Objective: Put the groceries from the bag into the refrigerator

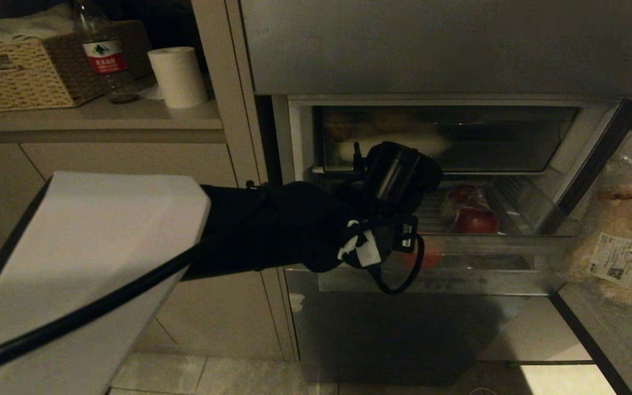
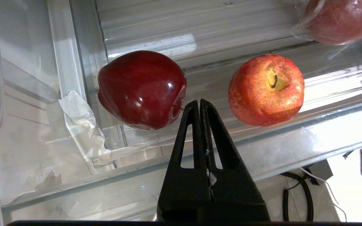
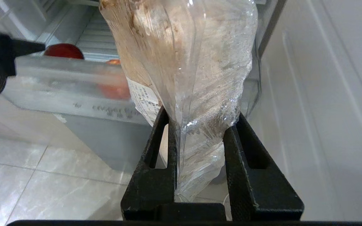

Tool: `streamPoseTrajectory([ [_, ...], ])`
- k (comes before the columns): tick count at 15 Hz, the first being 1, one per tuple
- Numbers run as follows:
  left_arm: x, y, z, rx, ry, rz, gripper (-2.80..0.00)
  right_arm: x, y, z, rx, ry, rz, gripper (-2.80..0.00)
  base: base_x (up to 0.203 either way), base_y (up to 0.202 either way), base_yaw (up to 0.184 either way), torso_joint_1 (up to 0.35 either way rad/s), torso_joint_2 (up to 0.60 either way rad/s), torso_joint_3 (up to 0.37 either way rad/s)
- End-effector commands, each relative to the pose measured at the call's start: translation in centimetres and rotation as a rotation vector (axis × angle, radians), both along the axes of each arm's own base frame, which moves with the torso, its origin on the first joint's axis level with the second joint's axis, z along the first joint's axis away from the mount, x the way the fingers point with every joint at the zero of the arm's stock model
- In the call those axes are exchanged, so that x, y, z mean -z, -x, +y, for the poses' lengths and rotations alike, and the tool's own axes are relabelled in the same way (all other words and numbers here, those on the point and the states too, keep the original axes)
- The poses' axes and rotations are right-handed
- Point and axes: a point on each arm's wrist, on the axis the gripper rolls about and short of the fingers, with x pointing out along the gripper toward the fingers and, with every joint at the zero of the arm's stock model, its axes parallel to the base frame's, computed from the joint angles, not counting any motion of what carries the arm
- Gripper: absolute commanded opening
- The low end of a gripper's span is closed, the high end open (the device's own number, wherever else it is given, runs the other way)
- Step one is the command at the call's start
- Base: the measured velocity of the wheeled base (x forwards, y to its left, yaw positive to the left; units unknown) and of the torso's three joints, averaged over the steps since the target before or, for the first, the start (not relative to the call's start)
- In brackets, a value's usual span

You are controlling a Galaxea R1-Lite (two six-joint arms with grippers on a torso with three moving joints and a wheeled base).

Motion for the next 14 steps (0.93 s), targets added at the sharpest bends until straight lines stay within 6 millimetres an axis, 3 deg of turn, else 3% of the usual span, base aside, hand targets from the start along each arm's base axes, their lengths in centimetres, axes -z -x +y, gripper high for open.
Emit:
streamPoseTrajectory([
  [1, -0.1, 0.0, 0.0, -0.004, 0.002, -0.001, -2.8, -0.4, -2.4, 0.0, -0.002, -0.002, 0.051, -2.8, 0.0, 0.0, 0.0, 0.0, 0.0, 0.0],
  [8, 0.3, 0.0, -0.1, -0.011, 0.016, 0.011, -2.8, -0.6, -6.6, 0.4, -0.064, -0.004, 0.125, -2.8, 0.0, 0.0, 0.0, 0.0, 0.0, 0.0],
  [12, 0.3, 0.4, -0.5, 0.0, 0.017, 0.011, -2.8, -1.6, -10.7, 0.5, -0.057, -0.001, 0.038, -2.8, 0.0, 0.0, 0.0, 0.0, 0.0, 0.0],
  [14, 0.1, 0.4, -0.4, -0.002, 0.021, 0.008, -2.8, -1.7, -11.7, 0.5, -0.054, 0.001, 0.036, -2.8, 0.0, 0.0, 0.0, 0.0, 0.0, 0.0],
])
